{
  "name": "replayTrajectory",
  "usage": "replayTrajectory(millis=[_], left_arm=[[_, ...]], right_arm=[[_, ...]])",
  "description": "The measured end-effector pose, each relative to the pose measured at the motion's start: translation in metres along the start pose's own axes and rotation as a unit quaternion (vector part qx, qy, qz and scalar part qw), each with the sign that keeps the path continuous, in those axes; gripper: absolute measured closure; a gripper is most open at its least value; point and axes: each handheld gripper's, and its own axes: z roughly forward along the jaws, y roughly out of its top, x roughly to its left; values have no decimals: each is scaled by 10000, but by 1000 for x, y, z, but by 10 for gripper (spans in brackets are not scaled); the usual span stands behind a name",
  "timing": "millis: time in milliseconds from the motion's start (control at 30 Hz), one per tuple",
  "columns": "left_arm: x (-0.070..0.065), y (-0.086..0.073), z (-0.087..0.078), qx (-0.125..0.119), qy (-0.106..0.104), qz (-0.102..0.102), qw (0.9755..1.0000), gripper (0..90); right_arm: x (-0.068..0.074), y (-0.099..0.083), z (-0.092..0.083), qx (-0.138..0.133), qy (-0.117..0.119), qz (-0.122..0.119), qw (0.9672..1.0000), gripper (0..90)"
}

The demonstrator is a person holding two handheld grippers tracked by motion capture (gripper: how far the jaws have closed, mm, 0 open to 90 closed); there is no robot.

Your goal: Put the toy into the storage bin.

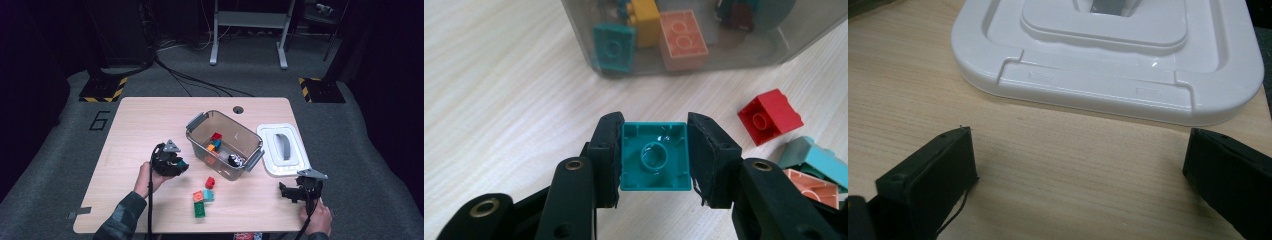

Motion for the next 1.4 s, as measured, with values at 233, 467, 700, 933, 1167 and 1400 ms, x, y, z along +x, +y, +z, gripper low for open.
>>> replayTrajectory(millis=[233, 467, 700, 933, 1167, 1400], left_arm=[[2, 11, -12, -80, 52, 6, 10000, 593], [5, 23, -23, -199, 166, 77, 9996, 592], [6, 37, -35, -332, 262, 153, 9990, 592], [7, 52, -45, -428, 315, 264, 9982, 593], [6, 65, -51, -511, 381, 353, 9973, 592], [8, 82, -55, -641, 440, 373, 9963, 592]], right_arm=[[0, 0, 0, 0, 0, 1, 10000, 0], [0, 0, 0, 1, -1, 5, 10000, 0], [0, 0, 0, 5, -5, 20, 10000, 0], [0, 0, 0, -1, -2, -3, 10000, 0], [0, 0, 0, 0, -1, 2, 10000, 0], [0, 0, 0, 1, -1, 4, 10000, 0]])
